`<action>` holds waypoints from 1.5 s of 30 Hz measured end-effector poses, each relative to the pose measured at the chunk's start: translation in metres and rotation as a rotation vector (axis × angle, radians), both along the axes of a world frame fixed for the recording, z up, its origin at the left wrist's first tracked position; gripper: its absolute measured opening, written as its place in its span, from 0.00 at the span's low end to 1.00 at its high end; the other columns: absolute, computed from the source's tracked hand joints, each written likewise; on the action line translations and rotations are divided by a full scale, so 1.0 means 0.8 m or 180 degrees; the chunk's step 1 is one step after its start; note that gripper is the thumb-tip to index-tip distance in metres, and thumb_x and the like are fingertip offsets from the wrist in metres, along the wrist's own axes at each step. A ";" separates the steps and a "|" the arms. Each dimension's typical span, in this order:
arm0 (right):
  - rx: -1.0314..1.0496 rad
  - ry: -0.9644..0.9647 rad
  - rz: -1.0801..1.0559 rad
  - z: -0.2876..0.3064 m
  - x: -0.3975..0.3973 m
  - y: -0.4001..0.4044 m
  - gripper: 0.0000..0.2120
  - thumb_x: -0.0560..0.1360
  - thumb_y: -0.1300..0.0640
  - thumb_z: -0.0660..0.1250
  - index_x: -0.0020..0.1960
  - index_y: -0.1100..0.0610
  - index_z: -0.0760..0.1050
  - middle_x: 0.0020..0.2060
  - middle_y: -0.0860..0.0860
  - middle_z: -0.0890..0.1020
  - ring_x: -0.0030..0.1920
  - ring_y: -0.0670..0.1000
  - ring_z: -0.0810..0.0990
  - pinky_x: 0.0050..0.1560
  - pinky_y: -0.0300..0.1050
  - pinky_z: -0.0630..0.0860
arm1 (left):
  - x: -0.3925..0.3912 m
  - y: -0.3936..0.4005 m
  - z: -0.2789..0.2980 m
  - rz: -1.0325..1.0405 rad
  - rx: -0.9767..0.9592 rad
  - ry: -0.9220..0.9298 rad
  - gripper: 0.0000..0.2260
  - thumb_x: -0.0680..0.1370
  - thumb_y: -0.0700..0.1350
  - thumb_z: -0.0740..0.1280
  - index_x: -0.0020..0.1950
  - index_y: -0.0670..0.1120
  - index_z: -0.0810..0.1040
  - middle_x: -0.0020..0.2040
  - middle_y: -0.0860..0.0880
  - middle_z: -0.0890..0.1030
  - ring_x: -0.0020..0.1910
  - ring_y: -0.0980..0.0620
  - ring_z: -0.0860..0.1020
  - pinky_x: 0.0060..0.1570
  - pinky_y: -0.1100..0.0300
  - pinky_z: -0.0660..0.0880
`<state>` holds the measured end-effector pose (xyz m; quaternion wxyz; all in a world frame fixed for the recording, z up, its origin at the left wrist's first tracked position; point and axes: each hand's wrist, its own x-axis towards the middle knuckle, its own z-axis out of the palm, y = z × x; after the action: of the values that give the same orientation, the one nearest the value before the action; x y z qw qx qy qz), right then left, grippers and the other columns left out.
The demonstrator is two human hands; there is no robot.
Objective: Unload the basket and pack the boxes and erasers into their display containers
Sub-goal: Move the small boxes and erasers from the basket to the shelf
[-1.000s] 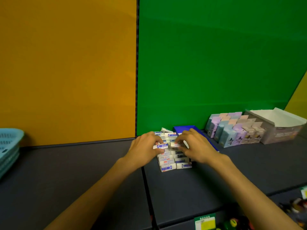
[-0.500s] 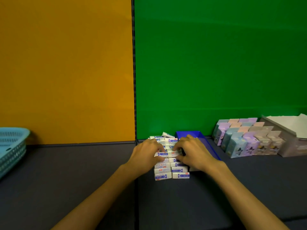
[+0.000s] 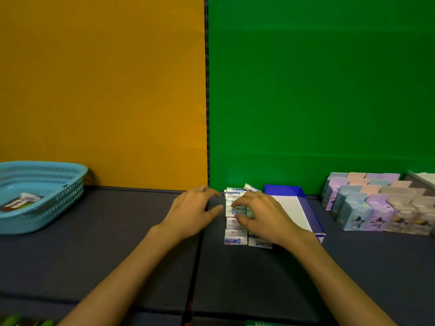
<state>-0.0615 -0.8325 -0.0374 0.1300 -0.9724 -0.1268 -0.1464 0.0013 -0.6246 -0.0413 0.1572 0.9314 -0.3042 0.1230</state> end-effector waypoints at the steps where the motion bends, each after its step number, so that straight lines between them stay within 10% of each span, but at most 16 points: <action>1: 0.0034 -0.0019 0.0087 0.001 0.001 0.010 0.16 0.78 0.47 0.67 0.64 0.47 0.78 0.62 0.45 0.80 0.63 0.48 0.75 0.61 0.48 0.73 | -0.006 0.011 0.003 0.0091 0.0046 -0.0046 0.19 0.80 0.61 0.62 0.69 0.56 0.73 0.64 0.54 0.75 0.62 0.50 0.75 0.56 0.51 0.75; 28: -0.0155 -0.0369 0.0798 0.037 -0.016 0.475 0.15 0.80 0.47 0.63 0.66 0.47 0.75 0.58 0.47 0.78 0.59 0.52 0.77 0.50 0.48 0.74 | -0.171 0.505 0.037 0.1422 -0.0025 -0.0274 0.20 0.81 0.59 0.62 0.72 0.57 0.71 0.70 0.56 0.72 0.69 0.53 0.69 0.62 0.52 0.72; 45: -0.0194 -0.0345 0.0224 0.051 0.076 0.599 0.15 0.77 0.50 0.66 0.63 0.49 0.77 0.59 0.48 0.81 0.54 0.51 0.80 0.44 0.45 0.72 | -0.059 0.676 0.073 0.1217 -0.0173 -0.0312 0.19 0.81 0.57 0.63 0.71 0.55 0.73 0.70 0.53 0.73 0.68 0.52 0.71 0.59 0.50 0.73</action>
<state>-0.0005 -0.3537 0.0033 0.0983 -0.9615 -0.1722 -0.1903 -0.0461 -0.0837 0.0169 0.1410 0.9606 -0.1257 0.2039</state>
